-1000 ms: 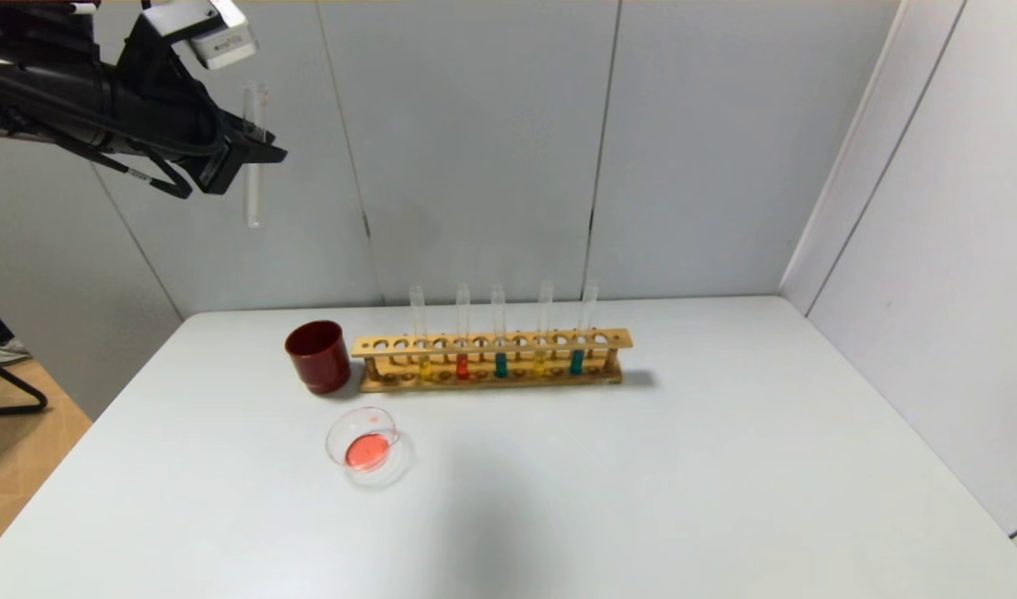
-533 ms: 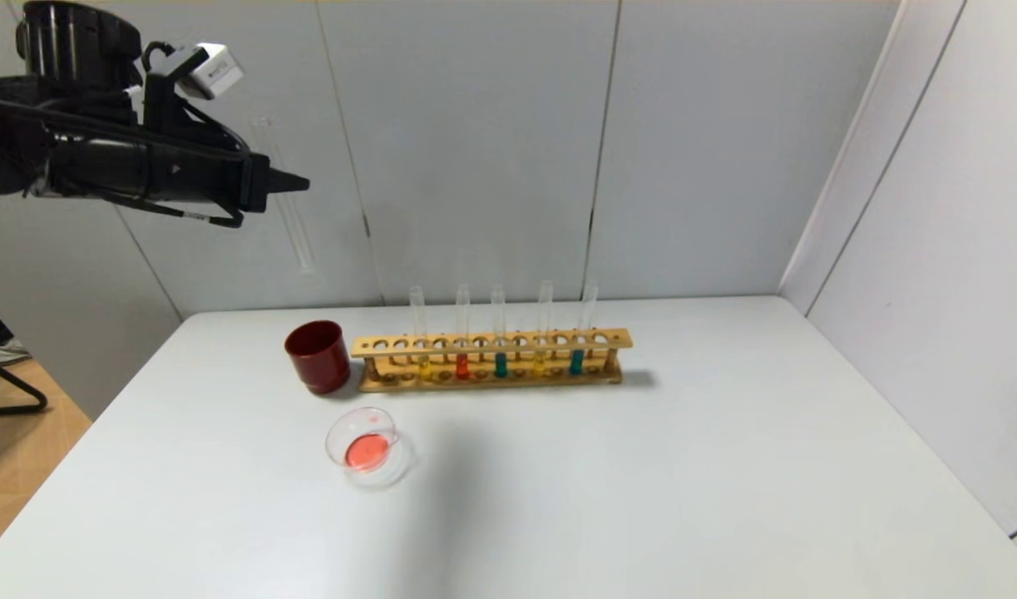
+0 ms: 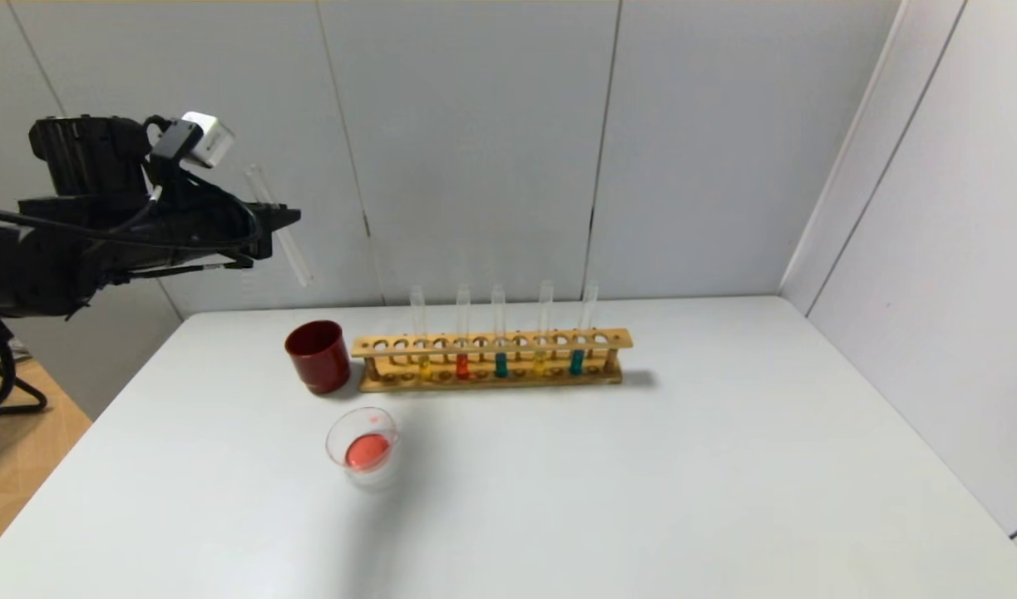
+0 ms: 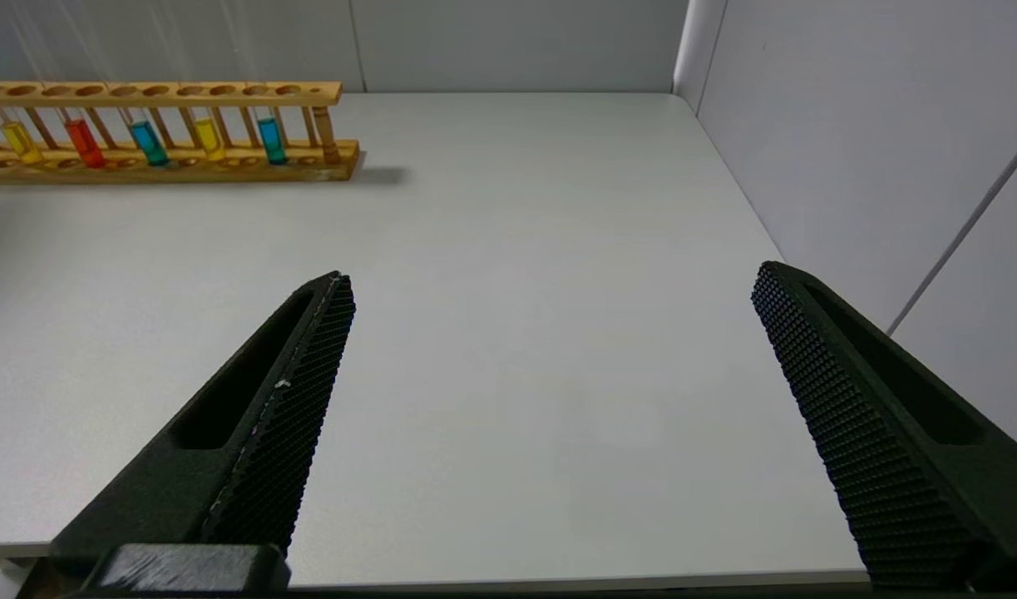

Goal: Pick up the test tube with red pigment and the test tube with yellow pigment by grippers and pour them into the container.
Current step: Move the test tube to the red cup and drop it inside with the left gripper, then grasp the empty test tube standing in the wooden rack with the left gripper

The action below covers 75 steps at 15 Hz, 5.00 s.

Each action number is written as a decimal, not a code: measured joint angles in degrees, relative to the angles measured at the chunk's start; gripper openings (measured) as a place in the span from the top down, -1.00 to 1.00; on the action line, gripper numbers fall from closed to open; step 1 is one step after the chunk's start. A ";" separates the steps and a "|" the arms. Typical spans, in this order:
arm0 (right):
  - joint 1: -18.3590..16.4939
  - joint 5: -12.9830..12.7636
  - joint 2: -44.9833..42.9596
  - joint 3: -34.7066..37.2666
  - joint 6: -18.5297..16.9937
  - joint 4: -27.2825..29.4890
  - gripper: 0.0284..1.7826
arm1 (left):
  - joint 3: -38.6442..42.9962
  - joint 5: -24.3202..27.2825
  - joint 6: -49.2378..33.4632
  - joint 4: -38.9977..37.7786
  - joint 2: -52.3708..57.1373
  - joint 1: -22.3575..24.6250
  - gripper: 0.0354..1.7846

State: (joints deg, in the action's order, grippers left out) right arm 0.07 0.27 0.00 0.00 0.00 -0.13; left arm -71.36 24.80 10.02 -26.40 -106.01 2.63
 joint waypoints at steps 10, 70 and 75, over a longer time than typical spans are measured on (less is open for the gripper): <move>0.00 -0.02 0.00 0.00 0.00 -0.02 -0.96 | 1.91 -3.00 -2.78 -6.89 -8.96 1.16 0.67; 0.00 -0.02 0.00 0.00 0.00 -0.02 -0.96 | 18.88 -15.62 -8.53 34.50 37.02 1.05 -0.96; 0.00 -0.02 0.00 0.00 0.00 -0.02 -0.96 | 19.55 -15.07 -7.72 31.26 37.29 -0.77 -0.96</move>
State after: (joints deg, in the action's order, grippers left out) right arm 0.07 0.24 0.00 0.00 0.00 -0.16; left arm -51.81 9.73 2.30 4.85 -68.72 1.87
